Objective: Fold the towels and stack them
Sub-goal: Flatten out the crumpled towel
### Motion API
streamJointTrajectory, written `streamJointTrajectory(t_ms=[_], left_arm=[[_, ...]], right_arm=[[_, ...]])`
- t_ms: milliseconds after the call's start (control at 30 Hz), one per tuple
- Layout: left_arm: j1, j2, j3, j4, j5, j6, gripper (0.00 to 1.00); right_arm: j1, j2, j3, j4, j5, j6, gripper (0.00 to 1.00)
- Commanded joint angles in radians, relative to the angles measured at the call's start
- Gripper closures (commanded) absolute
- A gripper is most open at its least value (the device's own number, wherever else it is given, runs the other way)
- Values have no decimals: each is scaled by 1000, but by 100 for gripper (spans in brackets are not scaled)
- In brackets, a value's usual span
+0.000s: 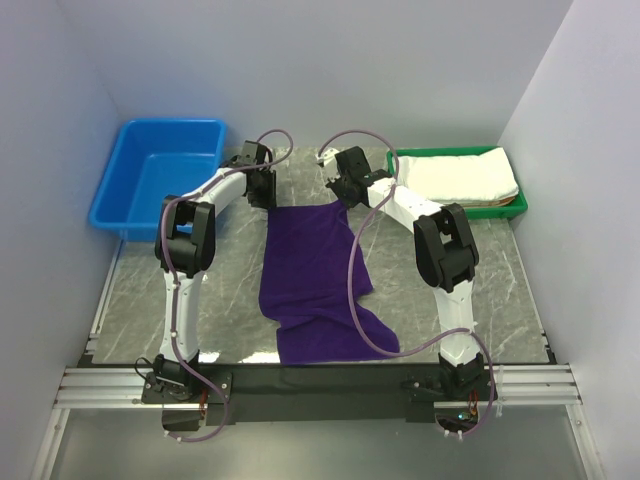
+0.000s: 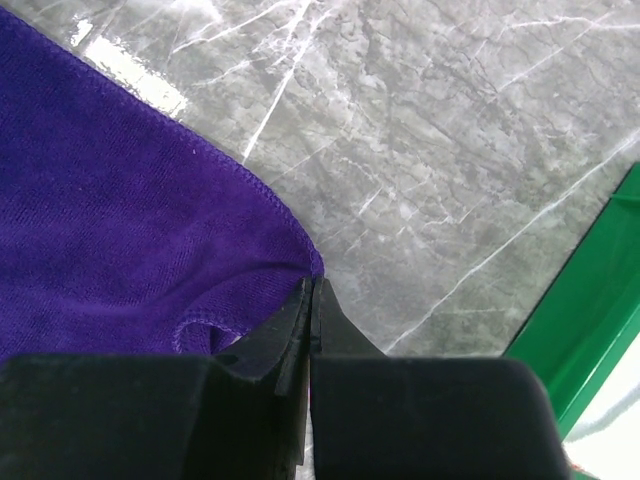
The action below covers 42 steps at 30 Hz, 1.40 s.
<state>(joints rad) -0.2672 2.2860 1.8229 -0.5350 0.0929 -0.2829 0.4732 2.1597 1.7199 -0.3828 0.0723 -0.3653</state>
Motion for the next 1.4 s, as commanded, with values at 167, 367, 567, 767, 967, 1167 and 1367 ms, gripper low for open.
streamJointTrajectory(t_ms=[167,367,567,767,967,1167,1367], left_arm=[[-7,0,-47,-89,-39,-9,56],[-13,-16,-60,-112,-70,-10,43],[-29,-19,-60,-120,-122,-9,35],[-64,16,-54,-138,-203,-15,43],[-67,50,-77,-140,-211,-58,56],[-66,70,-79,-138,-220,-64,75],[-66,69,-77,-132,-239,-61,93]], right_arm=[[1,-20,-2,15,26,-6,100],[1,-34,-14,15,30,-1,100],[2,-38,-20,10,30,5,100],[2,-52,-40,15,40,8,100],[2,-57,-59,19,43,9,100],[1,-54,-59,25,52,3,100],[2,-40,-45,30,63,-3,100]])
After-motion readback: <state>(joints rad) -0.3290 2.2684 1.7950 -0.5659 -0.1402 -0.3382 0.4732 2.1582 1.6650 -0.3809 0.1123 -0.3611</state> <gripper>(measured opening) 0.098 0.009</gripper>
